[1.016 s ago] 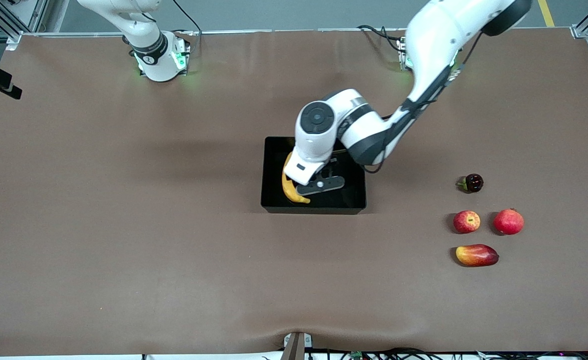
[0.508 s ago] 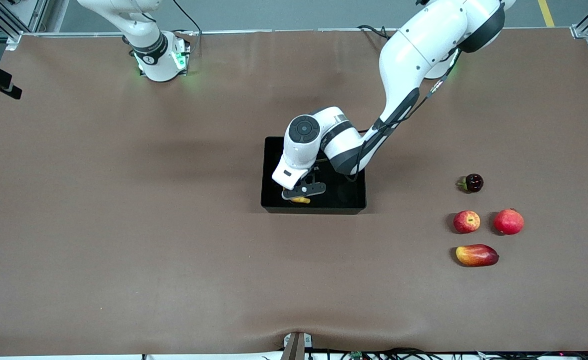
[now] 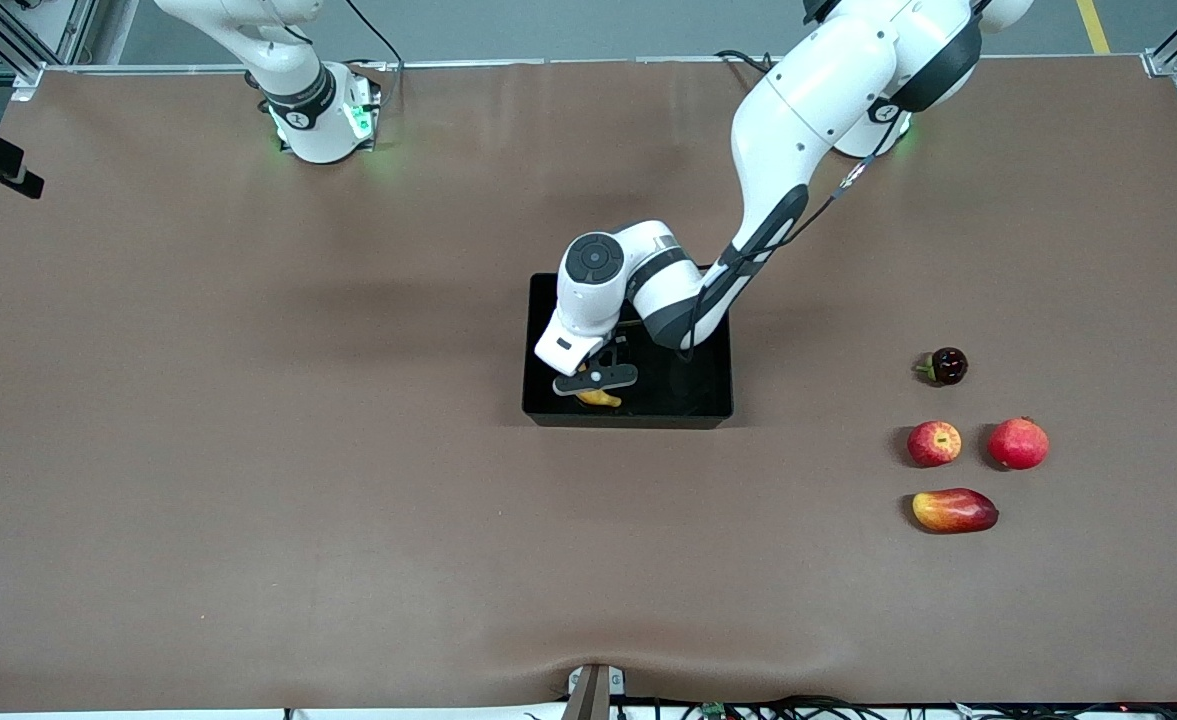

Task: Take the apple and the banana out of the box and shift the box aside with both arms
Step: 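Grasp the yellow banana with the left gripper and lift it, then carry the banana toward the fruits while the right gripper reaches the tray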

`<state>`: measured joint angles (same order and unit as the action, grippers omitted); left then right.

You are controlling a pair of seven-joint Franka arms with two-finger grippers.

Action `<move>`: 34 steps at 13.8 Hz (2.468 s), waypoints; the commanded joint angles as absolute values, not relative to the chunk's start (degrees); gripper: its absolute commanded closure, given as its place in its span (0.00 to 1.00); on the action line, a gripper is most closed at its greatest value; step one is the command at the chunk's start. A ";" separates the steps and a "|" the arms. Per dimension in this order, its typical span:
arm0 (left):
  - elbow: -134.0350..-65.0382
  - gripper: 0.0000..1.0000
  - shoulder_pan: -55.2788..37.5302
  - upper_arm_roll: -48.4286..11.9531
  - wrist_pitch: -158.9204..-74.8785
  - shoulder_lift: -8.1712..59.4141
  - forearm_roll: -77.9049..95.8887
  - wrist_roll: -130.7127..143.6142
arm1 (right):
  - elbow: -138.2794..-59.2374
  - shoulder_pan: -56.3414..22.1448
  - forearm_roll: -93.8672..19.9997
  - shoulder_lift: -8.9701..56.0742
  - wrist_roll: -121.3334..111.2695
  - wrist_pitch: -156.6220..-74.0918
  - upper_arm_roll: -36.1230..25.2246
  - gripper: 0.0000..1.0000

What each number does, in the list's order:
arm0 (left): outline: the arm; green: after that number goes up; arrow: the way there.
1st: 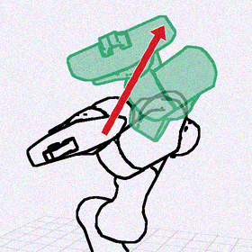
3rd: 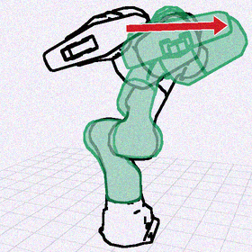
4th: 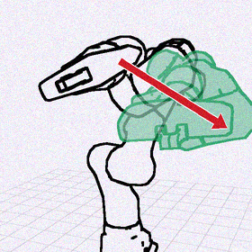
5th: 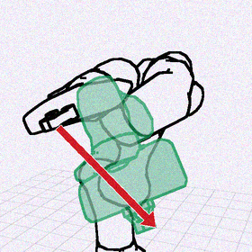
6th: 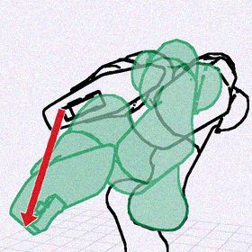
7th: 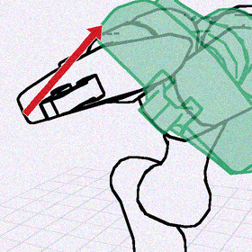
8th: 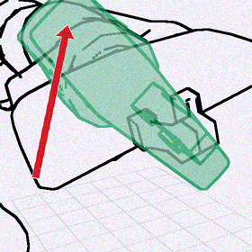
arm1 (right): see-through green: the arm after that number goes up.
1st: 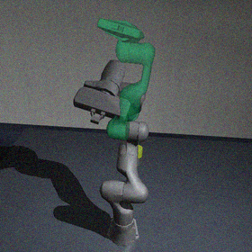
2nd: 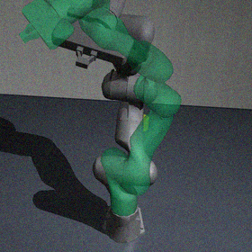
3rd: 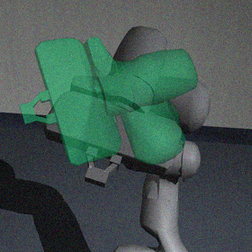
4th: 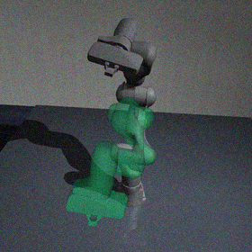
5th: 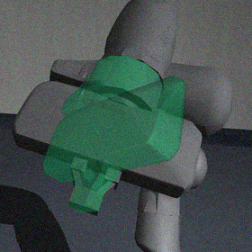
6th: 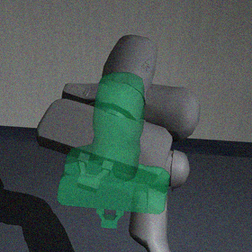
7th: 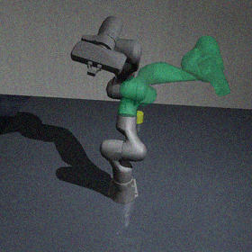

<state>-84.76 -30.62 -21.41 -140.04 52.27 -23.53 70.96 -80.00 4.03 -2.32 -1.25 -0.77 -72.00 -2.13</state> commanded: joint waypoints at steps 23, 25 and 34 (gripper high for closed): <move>-94.21 1.00 -8.89 -19.78 -115.66 26.63 -23.29 36.15 | -80.07 -6.66 -4.39 14.75 -2.90 -78.55 -0.97 0.00; -96.06 1.00 -5.82 -19.78 -116.71 27.68 -23.47 34.98 | -80.33 -9.39 -7.37 16.25 -2.73 -83.82 -1.05 0.00; -107.93 1.00 4.21 -19.60 -139.64 32.86 -25.75 21.02 | -80.95 -28.27 -12.31 27.49 27.20 -103.14 -1.14 0.00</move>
<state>-106.30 3.55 -19.17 -136.18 32.58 -24.61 22.59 -81.55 -23.72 -12.18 24.57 19.50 -98.75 -0.43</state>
